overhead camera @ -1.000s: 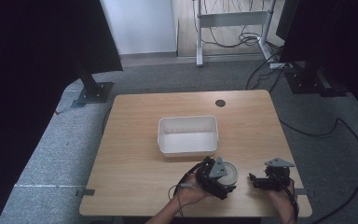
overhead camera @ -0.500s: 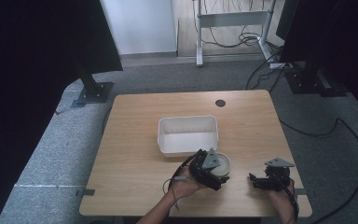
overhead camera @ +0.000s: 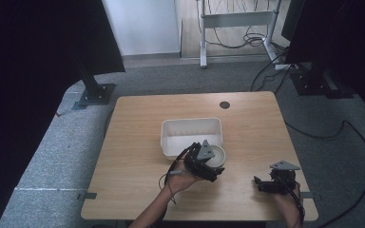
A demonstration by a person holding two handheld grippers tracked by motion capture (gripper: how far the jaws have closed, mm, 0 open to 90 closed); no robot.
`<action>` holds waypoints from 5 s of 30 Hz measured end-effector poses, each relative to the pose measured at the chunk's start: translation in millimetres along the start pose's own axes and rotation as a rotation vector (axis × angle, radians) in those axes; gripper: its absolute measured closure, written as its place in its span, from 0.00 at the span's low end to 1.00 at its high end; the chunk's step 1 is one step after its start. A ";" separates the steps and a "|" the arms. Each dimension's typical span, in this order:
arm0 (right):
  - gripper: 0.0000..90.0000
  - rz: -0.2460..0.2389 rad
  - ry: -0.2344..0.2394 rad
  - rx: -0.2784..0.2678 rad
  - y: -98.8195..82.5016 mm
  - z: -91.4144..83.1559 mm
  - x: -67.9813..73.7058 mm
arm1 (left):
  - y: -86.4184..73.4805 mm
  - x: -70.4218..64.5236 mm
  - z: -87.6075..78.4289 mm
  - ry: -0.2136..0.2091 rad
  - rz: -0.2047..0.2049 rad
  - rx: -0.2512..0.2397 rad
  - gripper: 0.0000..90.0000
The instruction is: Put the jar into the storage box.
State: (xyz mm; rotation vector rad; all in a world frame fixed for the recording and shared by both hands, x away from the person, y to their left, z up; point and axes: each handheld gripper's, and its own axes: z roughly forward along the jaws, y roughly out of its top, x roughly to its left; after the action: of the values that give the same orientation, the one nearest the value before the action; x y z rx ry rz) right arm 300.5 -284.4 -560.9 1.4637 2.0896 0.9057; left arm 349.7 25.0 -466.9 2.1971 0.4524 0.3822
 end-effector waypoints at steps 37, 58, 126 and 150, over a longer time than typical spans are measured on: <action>0.03 0.000 0.000 0.000 0.0 0.0 0.0 | -9.2 60.3 18.4 0.168 -0.118 0.015 0.11; 0.03 0.000 0.000 0.000 0.0 -0.1 0.0 | -19.6 74.5 44.6 0.229 -0.183 0.032 0.11; 0.03 0.000 0.000 0.000 0.0 0.0 0.1 | -30.5 70.6 40.7 0.234 -0.277 -0.003 0.04; 0.03 -0.001 -0.001 0.001 0.0 0.0 0.1 | -27.3 67.9 4.6 0.164 -0.238 -0.054 0.05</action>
State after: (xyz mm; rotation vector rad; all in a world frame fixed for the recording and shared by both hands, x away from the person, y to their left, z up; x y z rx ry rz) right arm 300.4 -284.3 -560.9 1.4636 2.0898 0.9038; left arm 406.8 68.0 -483.3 2.0392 0.7759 0.4406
